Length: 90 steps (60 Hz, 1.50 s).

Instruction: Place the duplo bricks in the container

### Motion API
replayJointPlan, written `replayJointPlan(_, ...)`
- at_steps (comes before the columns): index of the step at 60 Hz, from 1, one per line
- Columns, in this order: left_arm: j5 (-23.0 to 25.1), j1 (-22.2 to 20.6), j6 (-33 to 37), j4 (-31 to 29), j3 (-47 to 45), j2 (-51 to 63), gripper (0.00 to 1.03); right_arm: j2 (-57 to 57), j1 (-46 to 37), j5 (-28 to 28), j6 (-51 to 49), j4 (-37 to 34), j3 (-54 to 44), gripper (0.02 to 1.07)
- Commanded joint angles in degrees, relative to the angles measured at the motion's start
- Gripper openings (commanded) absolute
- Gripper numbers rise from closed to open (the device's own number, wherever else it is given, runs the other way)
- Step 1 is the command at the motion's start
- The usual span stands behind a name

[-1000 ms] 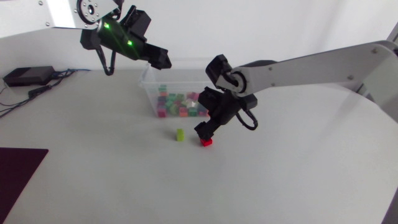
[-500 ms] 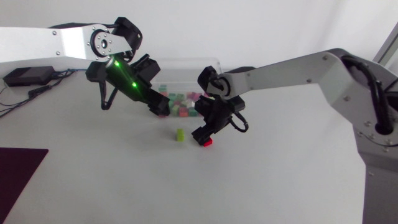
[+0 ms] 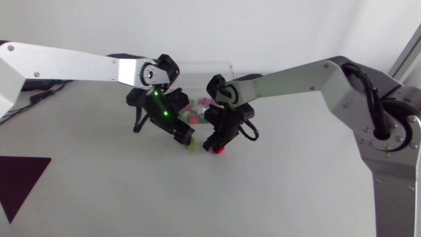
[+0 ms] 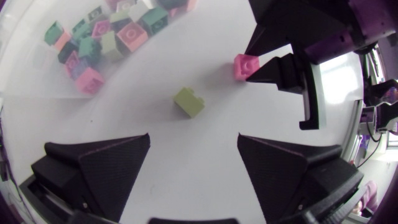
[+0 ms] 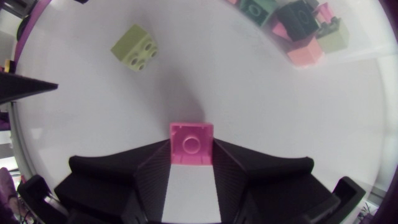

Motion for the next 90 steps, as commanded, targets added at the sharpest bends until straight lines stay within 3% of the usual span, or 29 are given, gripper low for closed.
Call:
replayJointPlan(1, -1.2, -1.0, -0.4, -0.8, 2.8, 3.0, 0.98, 0.7, -0.5, 0.2, 0.8, -1.4, -0.5, 0.2)
replayJointPlan(17, -1.1, -0.4, 14.9, 0.2, 4.6, 4.7, 0.96, -7.8, -2.6, -1.3, -1.7, -1.6, -5.8, 0.19)
replayJointPlan(38, 2.5, 0.1, 33.6, 0.7, 3.8, 6.7, 0.97, -17.6, -4.6, -4.7, -5.3, -1.3, -10.7, 0.19)
replayJointPlan(63, 4.0, 0.9, 38.5, -0.7, 10.9, 14.6, 0.93, -27.4, -6.0, -7.1, -7.6, -1.9, -11.1, 0.19)
replayJointPlan(73, 5.8, 1.5, 39.8, -5.9, 15.4, 17.6, 0.84, -29.6, -7.1, -7.8, -7.9, -3.4, -8.7, 0.19)
replayJointPlan(79, 6.1, 1.4, 40.3, -7.1, 16.3, 18.7, 0.71, -30.3, -7.5, -8.0, -8.1, -3.9, -7.5, 0.19)
replayJointPlan(89, 7.2, 1.3, 40.4, -9.3, 16.9, 19.3, 0.27, -30.6, -7.8, -8.5, -7.9, -4.8, -4.2, 0.19)
replayJointPlan(90, 7.3, 1.3, 40.4, -9.3, 16.9, 19.3, 0.26, -30.6, -7.8, -8.5, -7.9, -4.8, -4.0, 0.19)
